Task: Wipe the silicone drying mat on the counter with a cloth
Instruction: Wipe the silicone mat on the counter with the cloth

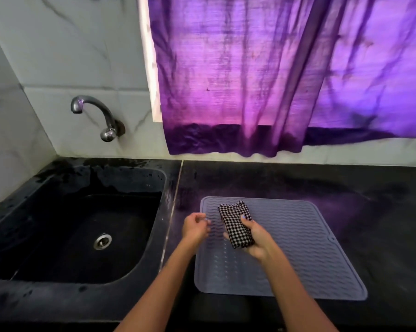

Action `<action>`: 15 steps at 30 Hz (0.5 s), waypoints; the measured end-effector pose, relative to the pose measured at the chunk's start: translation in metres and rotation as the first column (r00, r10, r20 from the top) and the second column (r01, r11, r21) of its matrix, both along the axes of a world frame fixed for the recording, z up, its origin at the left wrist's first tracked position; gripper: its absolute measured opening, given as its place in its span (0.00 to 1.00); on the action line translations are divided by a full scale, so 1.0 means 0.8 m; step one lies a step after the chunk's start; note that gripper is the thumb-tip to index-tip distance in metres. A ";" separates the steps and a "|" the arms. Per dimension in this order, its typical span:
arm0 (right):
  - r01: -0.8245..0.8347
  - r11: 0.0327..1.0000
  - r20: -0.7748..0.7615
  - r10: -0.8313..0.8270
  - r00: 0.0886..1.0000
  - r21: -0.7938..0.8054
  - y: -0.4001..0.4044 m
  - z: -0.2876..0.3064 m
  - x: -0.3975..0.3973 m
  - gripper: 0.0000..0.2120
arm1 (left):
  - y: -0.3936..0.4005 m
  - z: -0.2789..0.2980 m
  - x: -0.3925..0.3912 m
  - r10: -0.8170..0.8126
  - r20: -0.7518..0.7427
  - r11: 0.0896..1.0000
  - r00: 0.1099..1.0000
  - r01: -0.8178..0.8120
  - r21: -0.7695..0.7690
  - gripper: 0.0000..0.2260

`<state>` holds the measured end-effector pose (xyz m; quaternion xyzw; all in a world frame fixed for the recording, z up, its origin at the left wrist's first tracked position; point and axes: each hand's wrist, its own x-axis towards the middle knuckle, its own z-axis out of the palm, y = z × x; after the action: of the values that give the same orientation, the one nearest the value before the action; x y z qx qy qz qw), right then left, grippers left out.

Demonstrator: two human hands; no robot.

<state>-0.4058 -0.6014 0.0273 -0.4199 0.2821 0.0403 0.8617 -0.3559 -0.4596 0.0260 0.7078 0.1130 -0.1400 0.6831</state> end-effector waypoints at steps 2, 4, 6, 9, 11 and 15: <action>0.055 0.993 0.015 -0.053 0.998 -0.107 -0.006 0.007 0.006 0.05 | 0.015 -0.010 0.002 -0.047 0.162 0.960 0.986 -0.001 0.280 0.07; 0.077 0.947 0.004 -0.080 0.997 -0.312 -0.007 0.011 0.014 0.09 | 0.030 -0.014 -0.005 -0.148 0.297 0.871 0.943 -0.018 0.491 0.10; 0.076 0.861 -0.015 -0.097 0.995 -0.503 -0.001 0.013 0.021 0.14 | 0.042 -0.023 -0.007 -0.302 0.364 0.771 0.881 0.001 0.637 0.14; 0.033 0.583 -0.026 -0.094 0.995 -0.812 0.017 0.020 0.025 0.16 | 0.050 -0.048 -0.005 -0.587 0.277 0.537 0.761 0.109 0.836 0.20; 0.016 0.332 -0.008 -0.072 0.997 -0.943 0.033 0.016 0.026 0.21 | 0.055 -0.065 -0.005 -0.701 0.195 0.401 0.686 0.153 0.903 0.22; -0.058 -0.143 -0.075 0.114 0.991 -0.988 0.068 -0.016 0.026 0.30 | 0.058 -0.083 -0.004 -0.784 0.135 0.261 0.605 0.125 0.957 0.28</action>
<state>-0.3848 -0.5471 0.0142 -0.9430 0.1715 -0.1371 0.2500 -0.3587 -0.4128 -0.0408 0.9514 -0.2814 -0.0322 0.1205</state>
